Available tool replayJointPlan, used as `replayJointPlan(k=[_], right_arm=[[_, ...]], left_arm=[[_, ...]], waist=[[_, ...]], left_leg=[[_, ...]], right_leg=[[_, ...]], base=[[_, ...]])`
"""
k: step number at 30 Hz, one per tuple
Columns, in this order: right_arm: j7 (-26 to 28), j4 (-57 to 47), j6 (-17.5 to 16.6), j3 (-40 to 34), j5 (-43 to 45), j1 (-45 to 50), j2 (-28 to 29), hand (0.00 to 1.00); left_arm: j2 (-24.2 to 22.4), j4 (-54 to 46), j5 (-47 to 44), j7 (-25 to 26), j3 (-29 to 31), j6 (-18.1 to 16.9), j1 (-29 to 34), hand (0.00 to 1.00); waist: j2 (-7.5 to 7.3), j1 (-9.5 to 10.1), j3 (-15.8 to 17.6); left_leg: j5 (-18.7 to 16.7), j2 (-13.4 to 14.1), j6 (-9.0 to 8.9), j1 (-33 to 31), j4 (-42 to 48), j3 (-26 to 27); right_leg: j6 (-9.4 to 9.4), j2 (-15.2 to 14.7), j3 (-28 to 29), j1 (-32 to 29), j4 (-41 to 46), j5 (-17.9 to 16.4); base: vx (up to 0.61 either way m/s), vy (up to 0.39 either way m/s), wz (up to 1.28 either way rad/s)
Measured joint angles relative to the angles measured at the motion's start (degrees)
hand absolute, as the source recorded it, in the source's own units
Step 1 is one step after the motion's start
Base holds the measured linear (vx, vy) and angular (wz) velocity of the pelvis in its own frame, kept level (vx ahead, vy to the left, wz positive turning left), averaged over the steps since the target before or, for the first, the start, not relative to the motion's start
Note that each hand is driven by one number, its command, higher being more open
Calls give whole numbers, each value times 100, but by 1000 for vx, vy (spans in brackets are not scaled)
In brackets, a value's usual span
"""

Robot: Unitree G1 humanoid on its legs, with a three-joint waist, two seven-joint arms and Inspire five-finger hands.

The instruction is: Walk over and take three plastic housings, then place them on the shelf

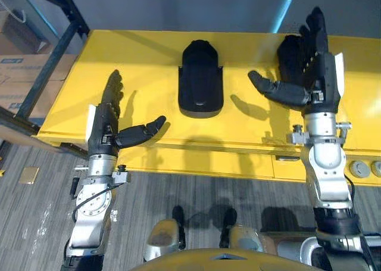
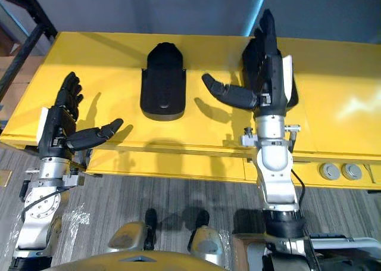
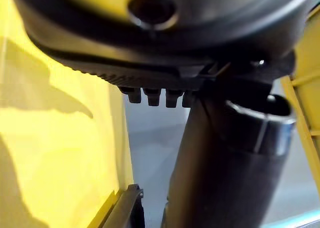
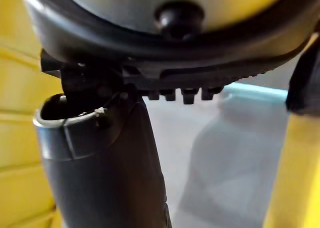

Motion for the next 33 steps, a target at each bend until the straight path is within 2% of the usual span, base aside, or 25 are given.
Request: replayJointPlan(k=[4,6,9,11,14,18,23,26,33], right_arm=[[-105,-408,-68,-231,11,652,368,100],[-132,-484,-210,-240,15,856,438,100],[-195,-555,-295,-241,30,963,528,100],[-241,-556,-396,-240,71,973,605,100],[-329,-637,-453,-240,69,1135,605,100],[-430,-640,-479,-239,69,1258,605,100],[-458,-721,-537,-209,122,1243,605,100],[-454,-721,-555,-165,125,1242,605,100],[-439,-721,-578,-67,305,1248,605,100]], left_arm=[[-37,4,288,347,-5,2,14,100],[-79,66,487,473,-36,42,13,100],[-84,178,489,528,-138,72,-23,100],[-84,564,745,592,-272,337,-212,100],[-85,969,851,754,-427,665,-394,100],[-90,1017,894,950,-440,710,-515,100],[-89,1304,896,1104,-482,825,-908,100],[-89,1466,947,1317,-555,952,-1110,100],[-87,1908,964,1863,-646,981,-1416,100]], waist=[[-74,-60,-43],[-77,-195,-45],[-77,-228,-44],[-58,-336,-53],[-47,-371,-49],[-19,-464,-44],[35,-492,-44],[38,-501,-43],[46,-569,-44]], left_leg=[[-60,72,5,-9,85,170],[-86,78,7,-10,110,225],[-127,93,-20,-23,137,319],[-199,139,-25,-158,305,364],[-189,157,-10,-222,326,443],[-215,172,1,-254,410,466],[-230,169,22,-386,510,532],[-242,173,22,-394,550,570],[-357,235,-6,-408,682,681]], right_leg=[[0,64,218,-83,0,0],[0,69,282,-108,0,0],[-1,91,407,-174,13,0],[-1,120,455,-276,38,1],[1,138,566,-400,75,6],[1,147,611,-441,108,4],[4,134,702,-620,204,7],[5,143,744,-648,233,8],[19,200,882,-671,235,18]], base=[[25,-3,-24],[-6,-2,-17],[-22,2,-17],[-37,-9,-13],[-22,-10,-14],[-1,1,-6],[-23,15,-6],[-32,5,-6],[-31,13,-10]])
